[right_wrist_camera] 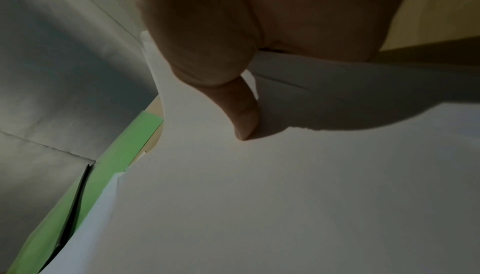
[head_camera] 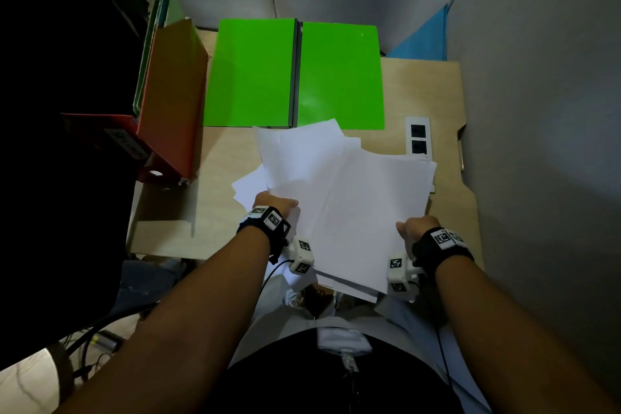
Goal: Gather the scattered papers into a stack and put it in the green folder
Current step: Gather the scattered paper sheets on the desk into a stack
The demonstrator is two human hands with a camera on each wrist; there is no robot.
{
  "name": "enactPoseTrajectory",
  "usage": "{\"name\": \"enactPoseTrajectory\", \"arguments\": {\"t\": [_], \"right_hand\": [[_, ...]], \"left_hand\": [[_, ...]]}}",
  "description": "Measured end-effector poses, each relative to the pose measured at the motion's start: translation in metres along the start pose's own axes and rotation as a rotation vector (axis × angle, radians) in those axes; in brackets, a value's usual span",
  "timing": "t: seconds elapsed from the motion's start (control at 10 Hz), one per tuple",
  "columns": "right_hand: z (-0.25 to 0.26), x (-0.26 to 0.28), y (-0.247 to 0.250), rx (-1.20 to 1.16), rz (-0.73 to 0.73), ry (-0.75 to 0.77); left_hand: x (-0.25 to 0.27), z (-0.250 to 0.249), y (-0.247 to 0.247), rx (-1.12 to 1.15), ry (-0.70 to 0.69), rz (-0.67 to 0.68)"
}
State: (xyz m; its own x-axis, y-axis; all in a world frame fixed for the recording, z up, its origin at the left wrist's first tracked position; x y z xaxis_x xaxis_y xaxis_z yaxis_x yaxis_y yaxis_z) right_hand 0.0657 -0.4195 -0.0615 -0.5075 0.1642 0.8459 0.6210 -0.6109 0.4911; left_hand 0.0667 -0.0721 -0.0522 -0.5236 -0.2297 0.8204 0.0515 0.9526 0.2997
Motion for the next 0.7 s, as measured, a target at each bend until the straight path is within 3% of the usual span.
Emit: {"name": "enactPoseTrajectory", "arguments": {"t": [0.1, 0.2, 0.3, 0.5, 0.6, 0.7], "right_hand": [[0.004, 0.012, 0.001, -0.433, 0.035, -0.041], [0.006, 0.017, 0.007, -0.253, 0.023, -0.028], [-0.002, 0.015, 0.018, -0.258, 0.028, -0.087], [-0.006, 0.023, 0.041, -0.309, 0.001, -0.05], [-0.008, 0.016, 0.048, -0.202, -0.051, -0.036], [-0.007, 0.034, 0.053, -0.509, -0.118, -0.051]], "left_hand": [[0.002, 0.001, 0.012, -0.026, -0.063, -0.036], [0.005, 0.001, 0.023, -0.029, -0.089, -0.07], [0.008, -0.008, 0.04, -0.032, -0.162, -0.138], [0.029, -0.035, 0.06, -0.02, -0.311, -0.21], [0.042, -0.046, 0.066, -0.101, -0.345, -0.23], [0.066, -0.068, 0.074, -0.226, -0.451, -0.256]]}}
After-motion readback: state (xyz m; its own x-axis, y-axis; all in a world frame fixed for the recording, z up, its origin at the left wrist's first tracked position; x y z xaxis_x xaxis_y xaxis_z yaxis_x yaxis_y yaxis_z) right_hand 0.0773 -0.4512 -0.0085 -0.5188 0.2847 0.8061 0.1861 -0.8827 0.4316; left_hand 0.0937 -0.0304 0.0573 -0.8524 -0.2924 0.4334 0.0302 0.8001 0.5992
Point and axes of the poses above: each hand's wrist, its own x-axis away from the middle knuckle, its own y-axis out of the back of the hand, z = x × y, the point moved 6 cm from there along -x, towards the middle knuckle, and after that the axes turned 12 degrees about z, right-handed, at the moved point
